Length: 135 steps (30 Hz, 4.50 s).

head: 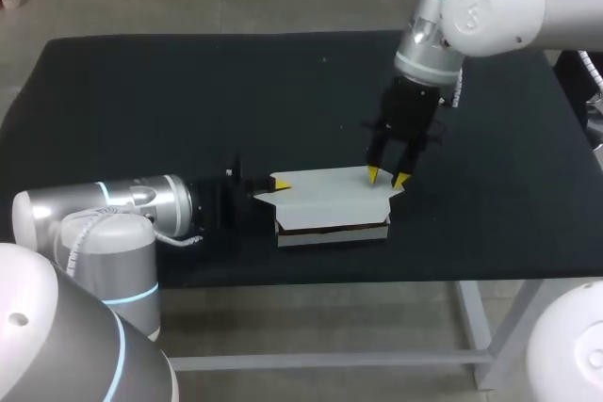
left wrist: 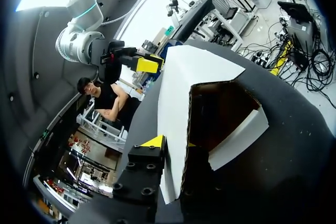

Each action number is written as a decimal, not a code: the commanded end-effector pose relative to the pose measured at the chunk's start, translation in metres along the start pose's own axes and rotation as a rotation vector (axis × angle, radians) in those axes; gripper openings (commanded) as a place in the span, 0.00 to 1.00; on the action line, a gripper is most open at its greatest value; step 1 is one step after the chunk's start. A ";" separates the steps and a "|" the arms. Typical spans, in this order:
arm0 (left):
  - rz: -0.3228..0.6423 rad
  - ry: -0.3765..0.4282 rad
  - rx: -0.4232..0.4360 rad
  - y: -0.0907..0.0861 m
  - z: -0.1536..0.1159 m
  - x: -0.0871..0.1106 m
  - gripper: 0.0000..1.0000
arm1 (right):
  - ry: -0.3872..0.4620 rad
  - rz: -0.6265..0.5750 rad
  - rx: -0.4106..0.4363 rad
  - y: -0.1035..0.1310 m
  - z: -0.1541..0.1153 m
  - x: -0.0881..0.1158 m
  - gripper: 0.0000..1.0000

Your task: Assemble the packaging by folding the flat box into shape, placing the metal phone stand inside, and closing the box properly

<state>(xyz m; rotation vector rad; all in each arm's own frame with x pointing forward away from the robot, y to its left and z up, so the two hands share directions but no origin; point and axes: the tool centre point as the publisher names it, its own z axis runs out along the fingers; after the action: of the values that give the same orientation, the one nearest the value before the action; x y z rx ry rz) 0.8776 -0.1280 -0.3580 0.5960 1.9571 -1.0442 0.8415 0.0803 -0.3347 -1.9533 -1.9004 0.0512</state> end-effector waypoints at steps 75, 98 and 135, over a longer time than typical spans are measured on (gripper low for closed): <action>-1.093 0.266 -0.494 0.006 -0.088 -0.094 1.00 | -0.007 0.044 -0.041 -0.003 0.013 -0.006 0.44; -1.770 -0.675 -0.896 0.023 -0.061 -0.111 1.00 | -0.015 0.041 -0.052 -0.001 0.013 -0.001 0.44; -1.999 -0.462 -1.315 0.018 -0.045 -0.078 1.00 | -0.026 0.054 -0.055 -0.005 0.017 0.000 0.42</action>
<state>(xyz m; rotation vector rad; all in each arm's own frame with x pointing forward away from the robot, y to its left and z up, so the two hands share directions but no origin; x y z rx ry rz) 0.9129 -0.0810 -0.2927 -2.4195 1.8802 -0.8719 0.8324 0.0834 -0.3478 -2.0470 -1.8828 0.0412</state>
